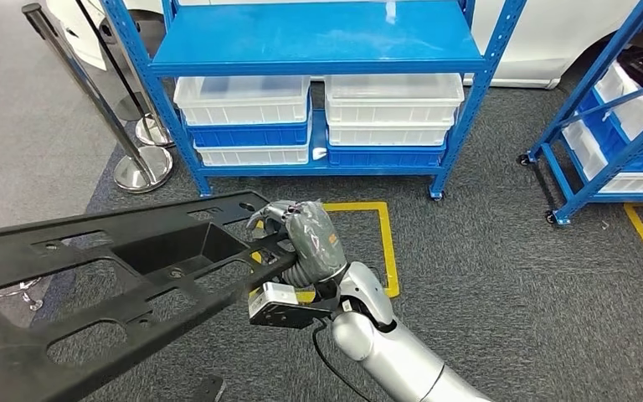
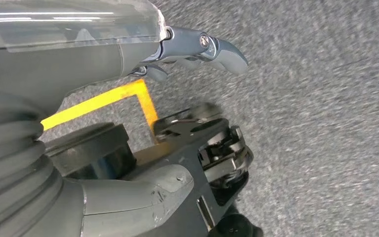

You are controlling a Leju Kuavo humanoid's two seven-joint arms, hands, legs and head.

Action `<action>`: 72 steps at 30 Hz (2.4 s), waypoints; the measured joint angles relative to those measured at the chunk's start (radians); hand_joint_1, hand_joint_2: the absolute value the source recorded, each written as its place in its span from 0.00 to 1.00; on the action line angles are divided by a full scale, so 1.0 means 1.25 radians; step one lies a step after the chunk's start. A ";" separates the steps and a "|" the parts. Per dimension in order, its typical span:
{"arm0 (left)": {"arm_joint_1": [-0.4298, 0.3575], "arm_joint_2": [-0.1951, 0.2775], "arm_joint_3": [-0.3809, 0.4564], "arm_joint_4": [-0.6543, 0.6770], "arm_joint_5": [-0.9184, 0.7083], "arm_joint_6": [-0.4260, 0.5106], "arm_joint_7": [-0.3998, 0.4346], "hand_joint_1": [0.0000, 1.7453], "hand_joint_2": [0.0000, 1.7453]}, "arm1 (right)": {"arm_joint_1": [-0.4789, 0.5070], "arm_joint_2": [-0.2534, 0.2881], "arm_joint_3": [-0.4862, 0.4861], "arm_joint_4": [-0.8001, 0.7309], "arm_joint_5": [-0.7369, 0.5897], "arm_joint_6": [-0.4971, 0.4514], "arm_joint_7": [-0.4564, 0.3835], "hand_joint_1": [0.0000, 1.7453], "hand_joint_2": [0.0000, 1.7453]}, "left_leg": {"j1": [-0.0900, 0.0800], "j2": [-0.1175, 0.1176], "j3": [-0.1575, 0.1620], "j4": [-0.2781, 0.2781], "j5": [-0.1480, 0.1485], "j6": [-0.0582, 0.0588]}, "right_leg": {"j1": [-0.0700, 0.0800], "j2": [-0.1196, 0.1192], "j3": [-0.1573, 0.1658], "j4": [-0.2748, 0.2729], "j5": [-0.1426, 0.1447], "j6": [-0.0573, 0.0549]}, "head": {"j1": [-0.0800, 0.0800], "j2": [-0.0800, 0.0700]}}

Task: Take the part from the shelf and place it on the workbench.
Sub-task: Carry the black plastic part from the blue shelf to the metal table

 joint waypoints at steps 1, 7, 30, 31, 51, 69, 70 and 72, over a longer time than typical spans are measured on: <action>0.000 0.000 0.000 0.000 0.000 0.000 0.000 0.00 1.00 | 0.000 0.000 0.000 0.001 0.000 0.000 0.000 1.00 1.00 | 0.000 0.000 0.025 -0.013 0.025 0.000 | 0.000 0.000 -0.014 0.003 0.009 0.001 | 0.000 0.000; -0.010 0.000 -0.002 0.000 0.000 -0.001 -0.002 0.00 1.00 | -0.006 0.003 0.000 0.001 0.003 0.001 0.000 1.00 1.00 | -0.008 -0.003 0.191 -0.247 0.013 0.020 | 0.000 -0.002 -0.051 0.005 0.061 0.025 | 0.000 0.000; -0.002 -0.003 -0.005 0.000 0.001 -0.002 0.000 0.00 1.00 | -0.011 0.006 0.002 0.011 0.008 0.002 0.000 1.00 1.00 | 0.001 0.002 -0.003 -0.019 -0.019 -0.009 | 0.000 0.001 0.023 -0.008 -0.021 0.005 | 0.000 0.000; -0.003 -0.003 -0.006 0.000 0.002 -0.002 0.000 0.00 1.00 | -0.011 0.006 0.002 0.013 0.008 0.002 0.000 1.00 1.00 | 0.001 0.002 0.016 -0.019 0.002 -0.008 | 0.000 0.001 0.009 -0.006 -0.013 0.005 | 0.000 0.000; -0.008 -0.005 -0.018 0.001 0.000 0.005 0.004 0.00 1.00 | -0.007 0.006 0.002 0.015 0.017 -0.035 -0.015 1.00 1.00 | -0.007 0.004 0.060 -0.219 0.107 0.032 | -0.006 0.004 0.086 0.028 -0.084 0.046 | 0.001 0.000; 0.000 0.001 -0.027 0.001 0.004 0.011 -0.005 0.00 1.00 | 0.011 0.006 0.002 0.005 -0.034 0.003 -0.024 1.00 1.00 | -0.006 -0.001 0.130 -0.234 0.058 0.025 | 0.002 0.005 0.038 0.000 -0.040 0.031 | 0.001 0.000; -0.001 0.002 -0.027 0.001 0.006 0.011 -0.007 0.00 1.00 | 0.011 0.005 0.002 0.002 -0.037 0.008 -0.029 1.00 1.00 | -0.004 0.000 0.131 -0.241 0.062 0.031 | 0.002 0.005 0.035 0.004 -0.044 0.035 | 0.001 0.000; -0.003 0.004 -0.027 0.001 0.011 0.010 -0.011 0.00 1.00 | 0.011 0.004 0.002 -0.004 -0.042 0.015 -0.037 1.00 1.00 | 0.001 0.003 0.130 -0.252 0.073 0.044 | 0.002 0.006 0.014 0.049 -0.077 0.043 | 0.001 0.000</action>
